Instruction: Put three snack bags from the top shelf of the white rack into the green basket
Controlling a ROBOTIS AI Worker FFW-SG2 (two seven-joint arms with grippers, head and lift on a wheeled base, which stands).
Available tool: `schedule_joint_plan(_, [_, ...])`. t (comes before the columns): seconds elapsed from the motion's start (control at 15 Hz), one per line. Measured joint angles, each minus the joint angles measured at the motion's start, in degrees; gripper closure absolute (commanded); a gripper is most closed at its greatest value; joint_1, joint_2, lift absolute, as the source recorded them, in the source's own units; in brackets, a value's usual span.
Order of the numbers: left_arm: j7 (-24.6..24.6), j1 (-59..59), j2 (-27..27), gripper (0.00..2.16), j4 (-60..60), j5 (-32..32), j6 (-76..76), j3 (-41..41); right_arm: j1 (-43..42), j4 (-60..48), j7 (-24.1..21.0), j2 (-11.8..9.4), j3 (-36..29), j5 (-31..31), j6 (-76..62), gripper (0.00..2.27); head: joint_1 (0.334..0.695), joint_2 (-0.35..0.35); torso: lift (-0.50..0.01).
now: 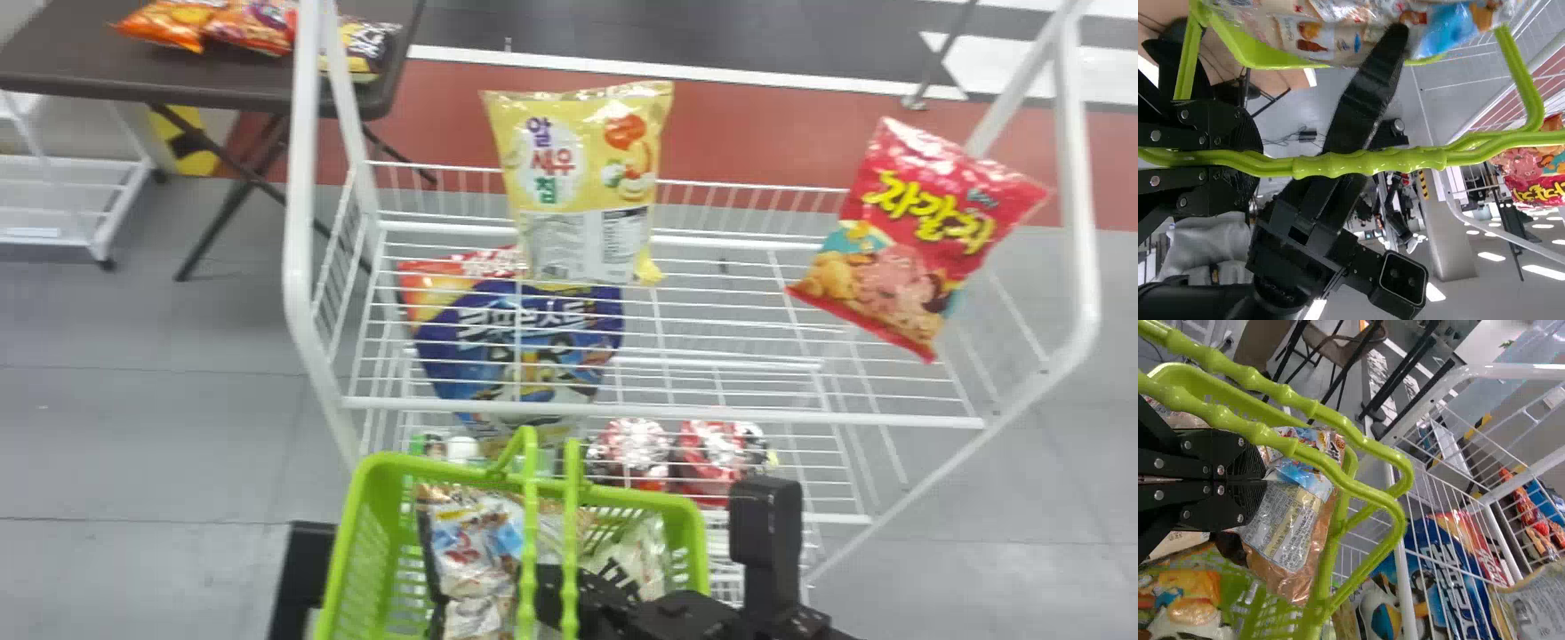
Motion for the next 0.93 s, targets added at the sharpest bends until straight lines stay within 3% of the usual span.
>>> schedule_joint_plan(0.07, [-0.1, 0.0, 0.1, 1.51, -0.1, 0.0, 0.0, 0.0, -0.5, 1.1, -0.6, -0.2, 0.1, 0.3, 0.4, 1.38, 0.695, -0.046, 0.000])
schedule_joint_plan(0.13, [-0.1, 0.0, 0.1, 1.51, -0.1, 0.0, 0.0, 0.0, -1.4, 2.4, -1.0, -0.5, 0.2, 0.6, 1.4, 0.22, 0.695, -0.053, 0.000])
schedule_joint_plan(0.2, [0.0, 0.0, 0.1, 1.51, -0.1, 0.0, 0.0, -0.1, -1.9, 3.3, -1.2, -0.8, 0.2, 1.0, 1.8, 0.00, 0.695, -0.062, 0.000])
schedule_joint_plan(0.6, [0.2, -0.4, -0.1, 1.51, 0.1, -0.2, 0.0, -0.4, -1.4, 2.6, -1.3, -1.4, -4.6, 3.4, 0.2, 0.06, 0.695, -0.188, 0.000])
schedule_joint_plan(0.73, [0.2, -0.4, -0.1, 1.51, 0.1, -0.2, 0.0, -0.4, -0.9, 2.8, -1.6, -1.4, -7.0, 4.1, -6.3, 0.06, 0.695, -0.249, 0.000])
schedule_joint_plan(0.93, [0.0, -0.2, -0.2, 1.51, 0.2, -0.2, 0.0, -0.7, -2.8, 4.4, -5.8, -1.2, -10.3, 6.7, -20.9, 0.06, 0.695, -0.333, 0.000])
